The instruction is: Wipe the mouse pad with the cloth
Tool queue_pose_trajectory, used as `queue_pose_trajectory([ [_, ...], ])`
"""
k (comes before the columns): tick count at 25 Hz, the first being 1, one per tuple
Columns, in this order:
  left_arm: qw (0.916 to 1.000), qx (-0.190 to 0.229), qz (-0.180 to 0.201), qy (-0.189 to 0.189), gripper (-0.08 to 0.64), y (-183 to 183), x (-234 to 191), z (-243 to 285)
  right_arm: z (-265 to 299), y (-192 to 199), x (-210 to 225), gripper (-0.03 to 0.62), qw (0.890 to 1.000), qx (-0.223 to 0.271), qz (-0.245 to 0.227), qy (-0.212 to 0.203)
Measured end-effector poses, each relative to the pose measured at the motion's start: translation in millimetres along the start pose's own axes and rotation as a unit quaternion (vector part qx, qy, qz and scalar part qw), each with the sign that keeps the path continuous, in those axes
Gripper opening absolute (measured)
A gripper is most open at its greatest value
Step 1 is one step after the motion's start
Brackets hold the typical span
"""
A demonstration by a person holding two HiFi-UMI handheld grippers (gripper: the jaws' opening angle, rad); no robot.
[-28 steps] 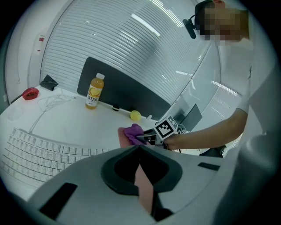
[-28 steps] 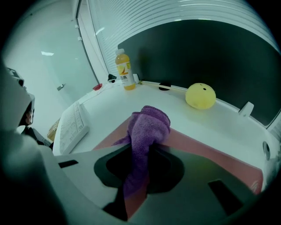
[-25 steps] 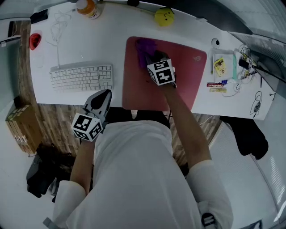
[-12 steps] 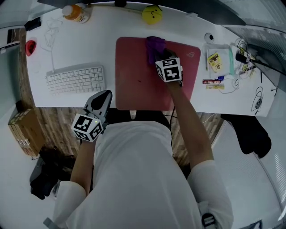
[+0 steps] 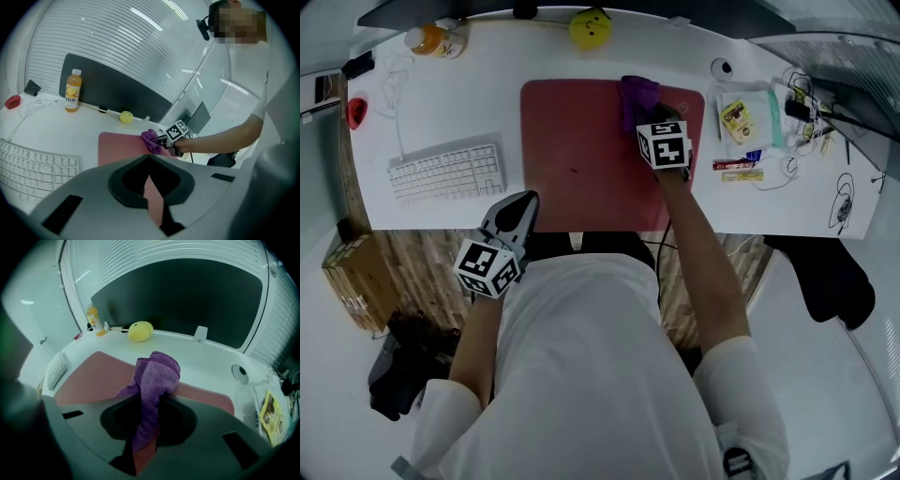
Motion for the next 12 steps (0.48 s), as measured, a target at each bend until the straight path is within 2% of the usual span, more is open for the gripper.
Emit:
queue_pose_trajectory([
  [12, 1.0000, 0.003, 0.006, -0.006, 0.018, 6, 33, 24, -11, 35, 82, 0.086, 0.997, -0.045, 0.005, 0.069],
])
Point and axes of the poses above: the fingertips, and each gripper's own axes: z forward along the fingers, x to its right, y out of its underside, the point moved 4 cm from there along -z, backward along the fingers, and after that the axes turned 12 degrees about y, right-handed, at the moved point
